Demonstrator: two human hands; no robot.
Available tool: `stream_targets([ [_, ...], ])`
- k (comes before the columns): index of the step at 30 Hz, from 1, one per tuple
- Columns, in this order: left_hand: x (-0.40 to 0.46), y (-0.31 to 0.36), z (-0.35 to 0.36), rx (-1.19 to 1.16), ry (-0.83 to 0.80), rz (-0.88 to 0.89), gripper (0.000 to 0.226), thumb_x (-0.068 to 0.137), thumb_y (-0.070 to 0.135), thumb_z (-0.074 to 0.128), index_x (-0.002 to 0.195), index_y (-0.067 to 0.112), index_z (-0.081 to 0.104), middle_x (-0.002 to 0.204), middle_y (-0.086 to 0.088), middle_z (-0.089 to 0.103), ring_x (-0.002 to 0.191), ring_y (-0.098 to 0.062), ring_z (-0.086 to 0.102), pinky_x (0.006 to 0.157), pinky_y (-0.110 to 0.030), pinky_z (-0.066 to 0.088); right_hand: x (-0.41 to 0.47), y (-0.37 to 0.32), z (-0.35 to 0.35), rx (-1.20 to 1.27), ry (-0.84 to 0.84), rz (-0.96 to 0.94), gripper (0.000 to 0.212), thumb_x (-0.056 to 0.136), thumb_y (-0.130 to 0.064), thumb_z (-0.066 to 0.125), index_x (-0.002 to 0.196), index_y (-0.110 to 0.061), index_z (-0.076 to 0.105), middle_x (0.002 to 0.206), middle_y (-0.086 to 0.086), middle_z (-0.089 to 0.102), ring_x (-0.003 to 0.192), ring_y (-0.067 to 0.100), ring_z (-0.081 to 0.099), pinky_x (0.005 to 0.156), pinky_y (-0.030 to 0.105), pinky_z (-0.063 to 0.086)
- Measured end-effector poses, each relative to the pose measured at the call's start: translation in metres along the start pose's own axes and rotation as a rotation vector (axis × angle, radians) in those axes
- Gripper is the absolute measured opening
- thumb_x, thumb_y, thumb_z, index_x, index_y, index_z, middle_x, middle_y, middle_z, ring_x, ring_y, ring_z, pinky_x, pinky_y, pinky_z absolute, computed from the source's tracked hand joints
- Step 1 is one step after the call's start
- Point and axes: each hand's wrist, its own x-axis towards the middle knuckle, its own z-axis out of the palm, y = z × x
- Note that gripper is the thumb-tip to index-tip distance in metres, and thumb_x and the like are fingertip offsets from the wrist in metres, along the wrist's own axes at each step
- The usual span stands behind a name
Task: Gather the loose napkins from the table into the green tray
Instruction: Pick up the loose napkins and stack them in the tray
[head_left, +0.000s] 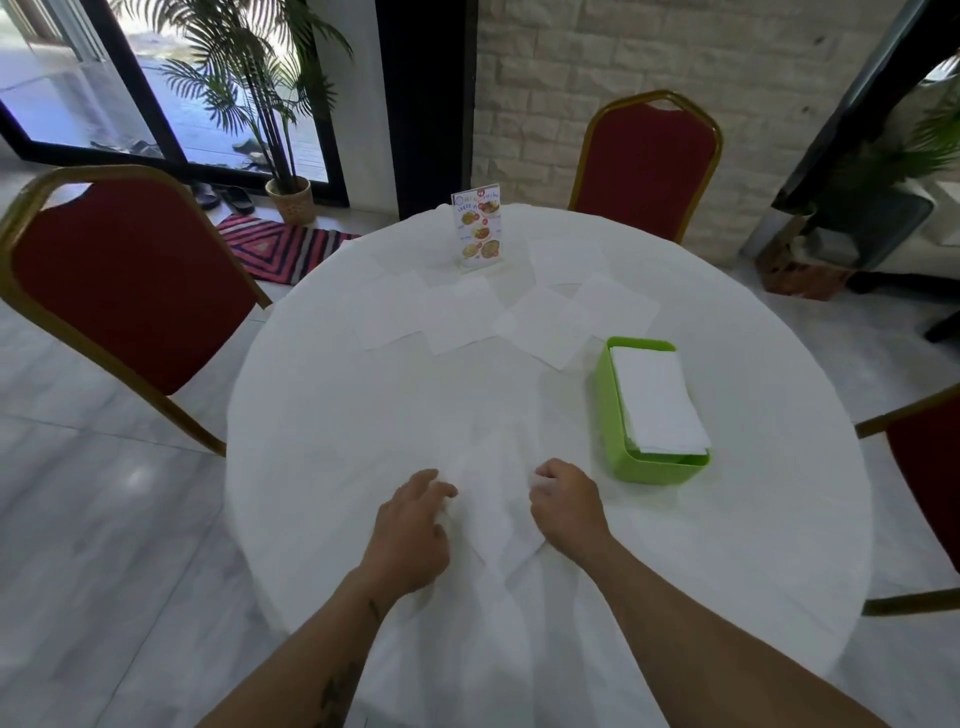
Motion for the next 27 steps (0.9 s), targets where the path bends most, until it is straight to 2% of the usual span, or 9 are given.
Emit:
stream_targets([
  [4, 0.000, -0.007, -0.006, -0.185, 0.139, -0.115, 0.043, 0.081, 0.002, 0.048, 0.120, 0.020, 0.050, 0.135, 0.006, 0.041, 0.119, -0.017, 0.047, 0.096, -0.026, 0.042, -0.017, -0.002, 0.011, -0.185, -0.205, -0.185, 0.015, 0.077, -0.015, 0.056, 0.085, -0.027, 0.060, 0.102, -0.004, 0.050, 0.099, 0.016, 0.049, 0.079, 0.027, 0.043],
  [7, -0.002, -0.008, -0.006, -0.229, 0.142, -0.172, 0.052, 0.082, 0.004, 0.048, 0.131, 0.020, 0.042, 0.140, 0.004, 0.037, 0.123, -0.018, 0.045, 0.100, -0.030, 0.043, -0.029, 0.003, 0.016, -0.317, -0.353, -0.204, 0.031, 0.072, -0.034, 0.063, 0.103, -0.031, 0.061, 0.117, -0.006, 0.044, 0.112, 0.016, 0.039, 0.098, 0.036, 0.040],
  [10, -0.006, -0.004, -0.006, -0.096, 0.074, -0.129, 0.065, 0.084, 0.007, 0.046, 0.145, 0.022, 0.029, 0.154, 0.002, 0.024, 0.137, -0.021, 0.030, 0.113, -0.035, 0.031, -0.032, 0.005, 0.018, -0.277, -0.294, -0.146, 0.045, 0.072, -0.039, 0.060, 0.116, -0.030, 0.055, 0.126, -0.006, 0.039, 0.119, 0.017, 0.037, 0.101, 0.037, 0.038],
  [14, -0.014, 0.001, 0.003, 0.205, -0.074, -0.015, 0.072, 0.083, 0.014, 0.040, 0.149, 0.031, 0.019, 0.161, 0.004, 0.006, 0.146, -0.021, 0.007, 0.119, -0.041, 0.012, -0.024, 0.003, 0.015, -0.305, -0.180, -0.009, 0.056, 0.079, -0.022, 0.053, 0.134, -0.021, 0.043, 0.135, 0.002, 0.039, 0.126, 0.025, 0.036, 0.102, 0.038, 0.038],
  [18, -0.015, 0.000, 0.009, 0.306, -0.147, 0.016, 0.070, 0.083, 0.014, 0.038, 0.148, 0.033, 0.020, 0.162, 0.004, 0.006, 0.148, -0.022, 0.001, 0.119, -0.045, 0.006, -0.013, -0.006, 0.014, 0.043, -0.232, 0.215, 0.062, 0.083, -0.017, 0.054, 0.143, -0.015, 0.038, 0.138, 0.006, 0.047, 0.122, 0.025, 0.050, 0.099, 0.034, 0.044],
  [20, -0.014, 0.001, 0.007, 0.314, -0.172, 0.040, 0.068, 0.084, 0.014, 0.038, 0.148, 0.034, 0.023, 0.161, 0.005, 0.008, 0.148, -0.022, 0.002, 0.119, -0.046, 0.006, -0.012, -0.008, 0.017, 0.229, -0.250, 0.328, 0.056, 0.082, -0.021, 0.057, 0.136, -0.016, 0.045, 0.131, 0.005, 0.053, 0.115, 0.025, 0.056, 0.097, 0.040, 0.051],
  [22, -0.014, 0.001, 0.005, 0.313, -0.187, 0.066, 0.066, 0.086, 0.013, 0.038, 0.147, 0.035, 0.027, 0.161, 0.006, 0.010, 0.148, -0.021, 0.003, 0.119, -0.046, 0.007, -0.012, -0.005, 0.020, 0.268, -0.233, 0.349, 0.037, 0.080, -0.021, 0.059, 0.115, -0.010, 0.061, 0.114, 0.007, 0.065, 0.101, 0.026, 0.064, 0.092, 0.046, 0.055],
  [25, -0.015, 0.001, 0.001, 0.237, -0.176, 0.047, 0.065, 0.084, 0.010, 0.039, 0.144, 0.036, 0.033, 0.159, 0.008, 0.015, 0.147, -0.019, 0.007, 0.119, -0.043, 0.009, -0.019, -0.004, 0.022, 0.256, -0.193, 0.290, 0.011, 0.081, -0.016, 0.059, 0.084, -0.011, 0.069, 0.090, 0.008, 0.071, 0.078, 0.021, 0.063, 0.075, 0.038, 0.056],
  [27, -0.015, 0.004, -0.001, 0.153, -0.152, 0.010, 0.067, 0.082, 0.009, 0.039, 0.143, 0.037, 0.035, 0.158, 0.009, 0.020, 0.145, -0.018, 0.012, 0.119, -0.041, 0.013, -0.022, -0.006, 0.020, 0.210, -0.170, 0.217, 0.010, 0.081, -0.012, 0.060, 0.073, -0.015, 0.064, 0.078, 0.000, 0.066, 0.069, 0.014, 0.057, 0.061, 0.027, 0.047],
])
